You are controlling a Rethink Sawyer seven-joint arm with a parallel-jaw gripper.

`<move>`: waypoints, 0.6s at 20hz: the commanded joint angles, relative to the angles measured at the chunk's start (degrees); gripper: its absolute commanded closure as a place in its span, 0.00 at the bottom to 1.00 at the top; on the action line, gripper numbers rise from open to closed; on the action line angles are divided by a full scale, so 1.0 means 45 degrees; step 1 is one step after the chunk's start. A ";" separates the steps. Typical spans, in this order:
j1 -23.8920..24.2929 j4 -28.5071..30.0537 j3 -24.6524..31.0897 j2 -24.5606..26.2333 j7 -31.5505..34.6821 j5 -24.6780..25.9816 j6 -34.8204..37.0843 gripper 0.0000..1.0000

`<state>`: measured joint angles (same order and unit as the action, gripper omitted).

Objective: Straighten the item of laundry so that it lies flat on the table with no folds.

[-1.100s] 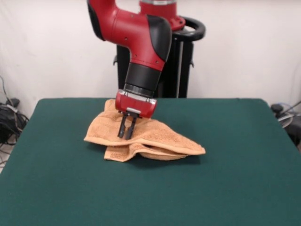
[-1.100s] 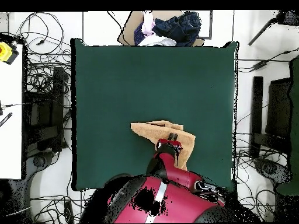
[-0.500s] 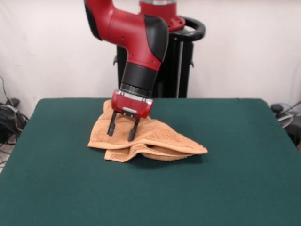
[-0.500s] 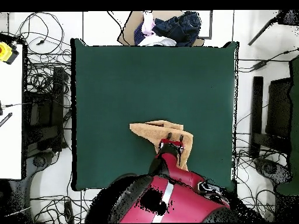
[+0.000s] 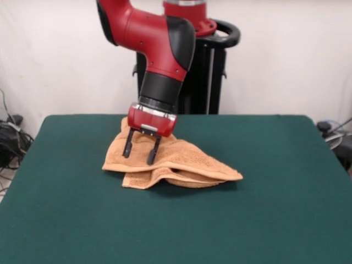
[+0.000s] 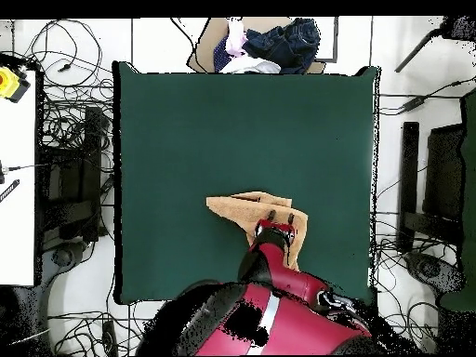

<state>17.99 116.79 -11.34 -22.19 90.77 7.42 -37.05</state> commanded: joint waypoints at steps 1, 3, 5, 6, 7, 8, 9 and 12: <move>0.0246 -0.0794 0.0988 -0.0515 0.2362 0.0303 0.0811 0.00; 0.0374 -0.0743 0.0937 -0.0770 0.2265 0.0458 0.1068 0.00; 0.0456 -0.0744 0.0885 -0.0883 0.2196 0.0565 0.1169 0.00; 0.0514 -0.0869 0.0958 -0.0891 0.2161 0.0582 0.1300 0.00; 0.0567 -0.0962 0.0998 -0.0787 0.2156 0.0630 0.1255 0.00; 0.0727 -0.1011 0.1052 -0.0816 0.2150 0.0786 0.1292 0.00; 0.0784 -0.1083 0.1083 -0.0735 0.2140 0.0838 0.1260 0.00; 0.1001 -0.1247 0.1123 -0.0527 0.2101 0.1055 0.1156 0.00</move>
<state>20.34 116.68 -11.32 -26.00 90.77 9.96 -37.05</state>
